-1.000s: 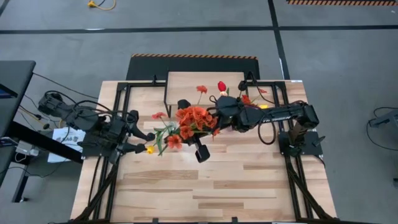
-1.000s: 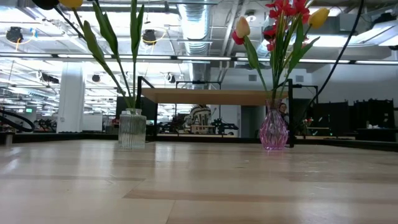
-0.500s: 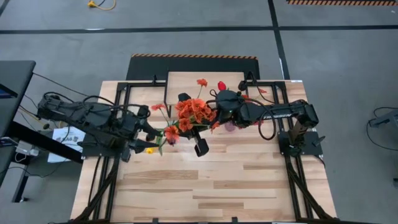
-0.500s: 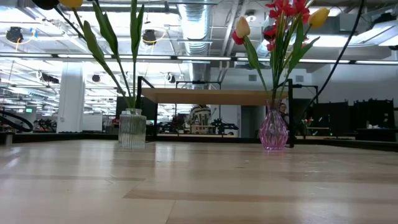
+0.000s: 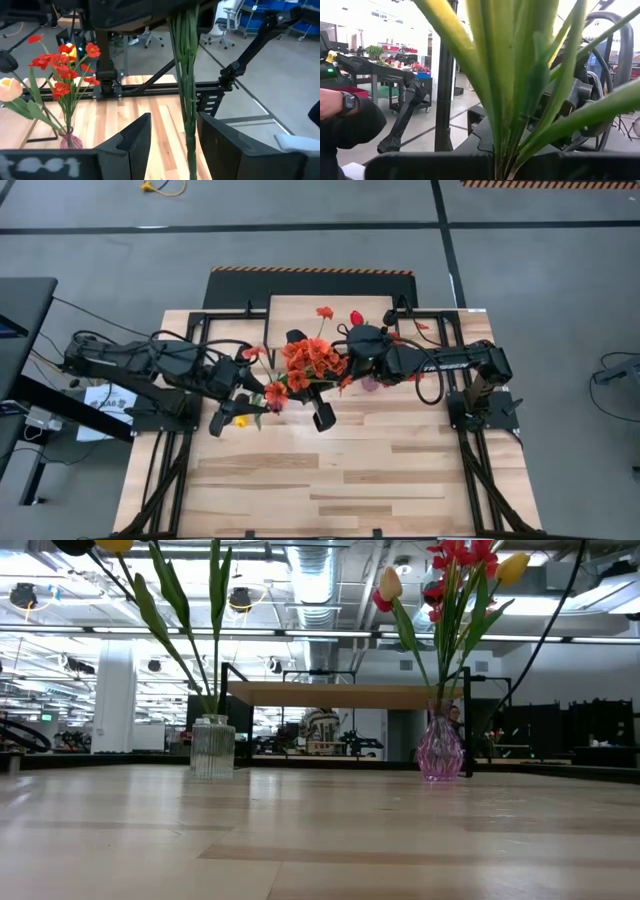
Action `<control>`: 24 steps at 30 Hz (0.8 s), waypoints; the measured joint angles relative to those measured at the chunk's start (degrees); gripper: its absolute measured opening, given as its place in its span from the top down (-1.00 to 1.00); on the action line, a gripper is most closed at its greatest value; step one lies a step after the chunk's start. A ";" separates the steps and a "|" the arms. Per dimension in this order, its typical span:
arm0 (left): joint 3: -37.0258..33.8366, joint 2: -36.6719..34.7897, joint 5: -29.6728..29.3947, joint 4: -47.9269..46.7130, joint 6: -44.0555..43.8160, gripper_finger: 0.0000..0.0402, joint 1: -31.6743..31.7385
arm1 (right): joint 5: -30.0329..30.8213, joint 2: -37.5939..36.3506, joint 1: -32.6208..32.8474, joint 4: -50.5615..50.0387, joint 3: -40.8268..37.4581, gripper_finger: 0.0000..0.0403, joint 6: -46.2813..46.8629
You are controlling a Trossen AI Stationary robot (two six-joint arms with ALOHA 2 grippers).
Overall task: Pick and place flowers into a vace then onto a shelf
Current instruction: Put the red flower into the transparent vase
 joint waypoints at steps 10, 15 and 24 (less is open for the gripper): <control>0.06 0.37 0.86 2.48 2.53 0.26 2.16 | 0.20 0.00 -0.33 -1.32 0.00 0.98 -0.04; 0.06 0.37 3.09 3.67 3.01 0.27 2.97 | 0.17 0.00 -0.26 -1.68 0.00 0.98 -0.03; 0.06 0.33 1.36 2.84 11.56 0.92 3.09 | 0.68 0.00 -0.32 -1.57 0.00 0.97 -0.09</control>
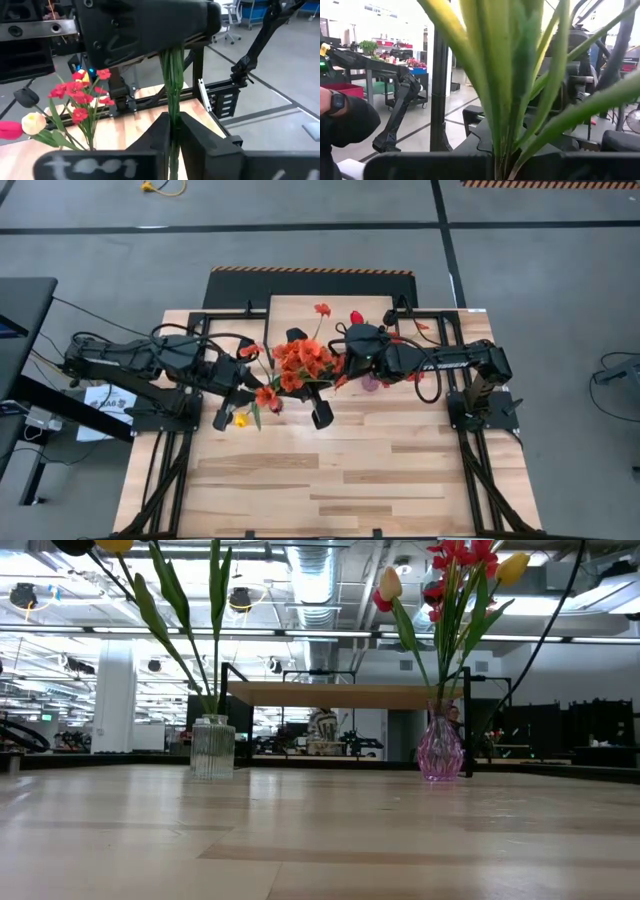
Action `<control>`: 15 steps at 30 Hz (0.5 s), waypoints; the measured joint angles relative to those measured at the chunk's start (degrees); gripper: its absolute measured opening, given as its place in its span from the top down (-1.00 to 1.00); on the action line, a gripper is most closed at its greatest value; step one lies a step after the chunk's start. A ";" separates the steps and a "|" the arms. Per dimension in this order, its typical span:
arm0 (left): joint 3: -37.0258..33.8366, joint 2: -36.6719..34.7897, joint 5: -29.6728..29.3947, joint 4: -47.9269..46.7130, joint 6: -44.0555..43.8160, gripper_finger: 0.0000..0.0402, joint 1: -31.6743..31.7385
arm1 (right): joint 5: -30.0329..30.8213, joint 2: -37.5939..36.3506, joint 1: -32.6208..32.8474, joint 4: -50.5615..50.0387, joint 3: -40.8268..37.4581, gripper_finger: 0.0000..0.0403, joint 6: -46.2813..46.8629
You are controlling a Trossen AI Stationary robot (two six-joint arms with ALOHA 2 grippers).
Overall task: Pick and place flowers into a vace then onto a shelf
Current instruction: Put the red flower into the transparent vase
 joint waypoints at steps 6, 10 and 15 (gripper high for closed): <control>2.43 0.08 -1.10 -2.55 0.22 0.98 0.02 | 0.15 -0.02 0.01 0.58 0.02 0.88 -0.30; 3.92 0.13 -2.47 -3.70 0.45 0.99 0.02 | 2.48 -0.04 0.07 0.43 0.04 0.79 0.01; 5.55 0.02 -3.30 -4.82 0.94 0.99 0.02 | 3.99 0.07 0.19 -0.46 0.02 0.59 -0.39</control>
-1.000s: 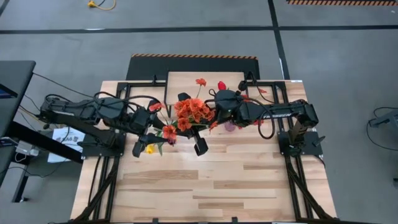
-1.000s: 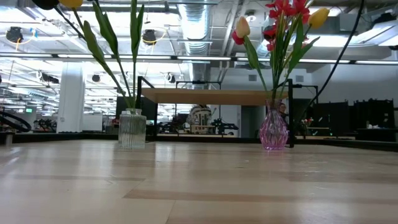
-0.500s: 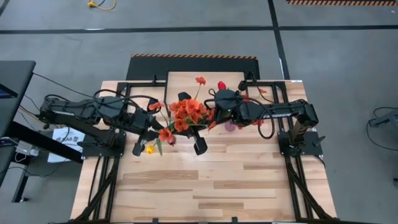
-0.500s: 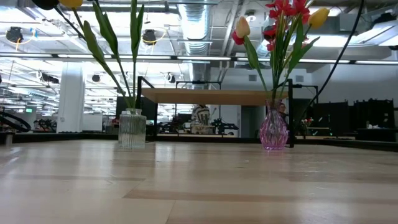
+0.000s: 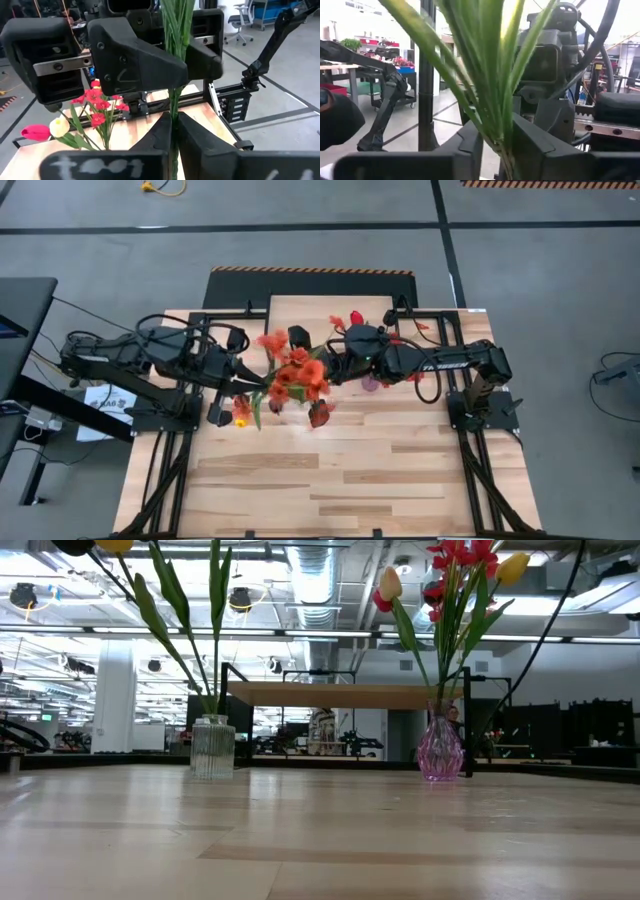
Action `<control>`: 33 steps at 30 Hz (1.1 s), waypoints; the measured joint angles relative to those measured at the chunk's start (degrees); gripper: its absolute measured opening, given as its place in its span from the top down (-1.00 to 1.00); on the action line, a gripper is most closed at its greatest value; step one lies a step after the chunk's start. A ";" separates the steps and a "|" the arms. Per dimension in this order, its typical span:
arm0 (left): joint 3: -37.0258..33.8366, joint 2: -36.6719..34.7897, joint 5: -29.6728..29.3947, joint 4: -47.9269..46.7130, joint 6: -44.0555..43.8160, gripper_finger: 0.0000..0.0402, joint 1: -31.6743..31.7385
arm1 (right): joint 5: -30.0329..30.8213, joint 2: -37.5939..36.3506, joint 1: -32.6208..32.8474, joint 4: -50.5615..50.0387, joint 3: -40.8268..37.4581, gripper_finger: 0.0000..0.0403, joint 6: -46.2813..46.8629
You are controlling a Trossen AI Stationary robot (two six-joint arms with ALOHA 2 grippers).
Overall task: Pick and place flowers into a vace then onto a shelf
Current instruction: Put the red flower into the transparent vase
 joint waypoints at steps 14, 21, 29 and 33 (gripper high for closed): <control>-0.02 -5.81 -7.01 -2.08 0.42 1.00 -0.07 | 4.29 -1.54 1.78 -4.67 -0.09 -0.26 1.48; 0.11 -13.21 -11.00 -2.43 5.77 1.00 0.00 | 5.71 -2.88 4.86 -4.89 -0.12 -0.30 1.40; -3.08 -17.40 -11.30 1.69 7.33 1.00 0.02 | 13.37 -3.65 11.32 -8.27 -0.09 -0.29 0.93; -10.97 -21.65 -11.55 10.06 8.71 1.00 0.12 | 20.87 -3.65 16.09 -9.69 -0.09 -0.29 -1.11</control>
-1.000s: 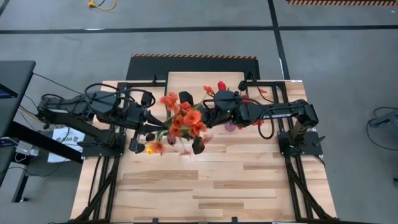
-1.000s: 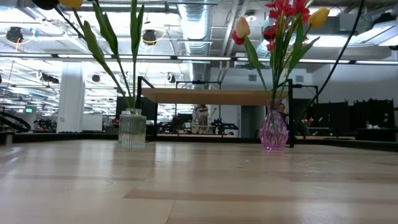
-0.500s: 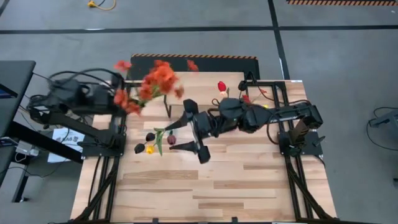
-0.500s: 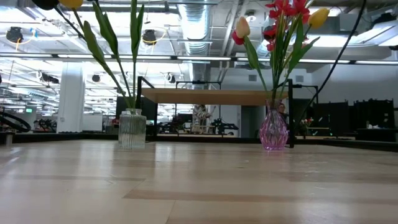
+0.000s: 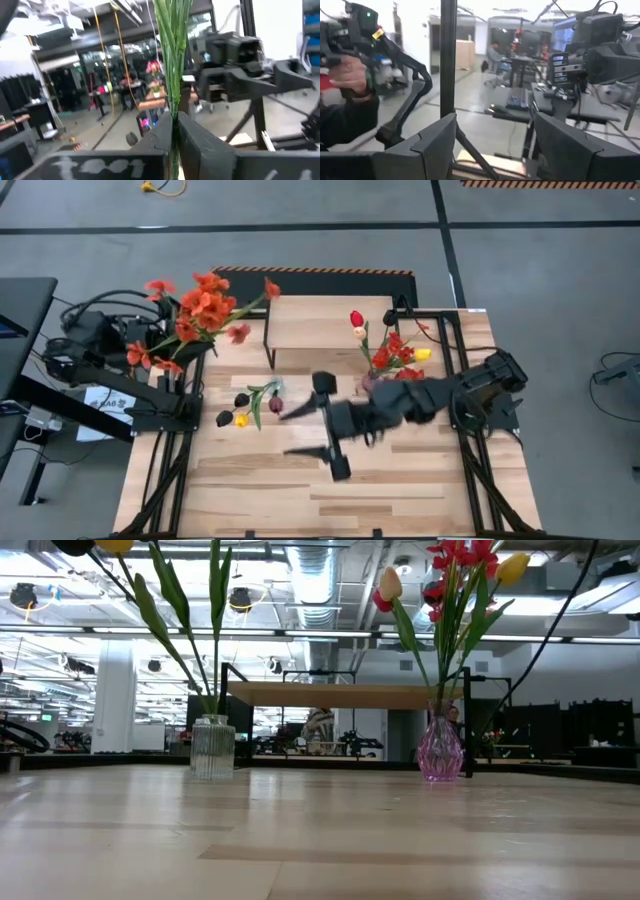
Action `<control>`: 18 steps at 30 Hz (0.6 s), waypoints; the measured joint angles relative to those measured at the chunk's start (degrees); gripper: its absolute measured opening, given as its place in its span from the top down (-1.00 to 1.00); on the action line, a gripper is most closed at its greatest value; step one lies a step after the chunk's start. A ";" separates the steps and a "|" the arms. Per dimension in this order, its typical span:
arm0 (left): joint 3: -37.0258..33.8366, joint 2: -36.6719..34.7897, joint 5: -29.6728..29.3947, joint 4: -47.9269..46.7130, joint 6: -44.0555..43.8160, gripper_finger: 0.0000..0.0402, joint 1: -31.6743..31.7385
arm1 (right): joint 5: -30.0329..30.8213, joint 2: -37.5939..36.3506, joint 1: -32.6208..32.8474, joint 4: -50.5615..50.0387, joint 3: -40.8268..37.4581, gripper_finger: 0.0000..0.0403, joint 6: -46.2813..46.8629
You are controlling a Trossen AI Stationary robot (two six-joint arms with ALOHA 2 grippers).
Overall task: Pick and place flowers into a vace then onto a shelf
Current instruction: Put the red flower into the transparent vase
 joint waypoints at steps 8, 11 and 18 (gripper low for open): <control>-14.61 -8.14 5.59 13.83 -0.11 1.00 4.29 | 20.38 0.00 10.69 -1.46 -1.38 -0.24 -3.45; -17.24 -9.00 6.93 14.69 -1.33 1.00 6.81 | 26.71 0.59 13.49 -3.65 -1.38 -0.05 -3.23; -20.12 -8.24 15.26 16.66 -4.26 1.00 13.97 | 36.66 0.85 17.23 -5.02 -6.50 0.85 -0.25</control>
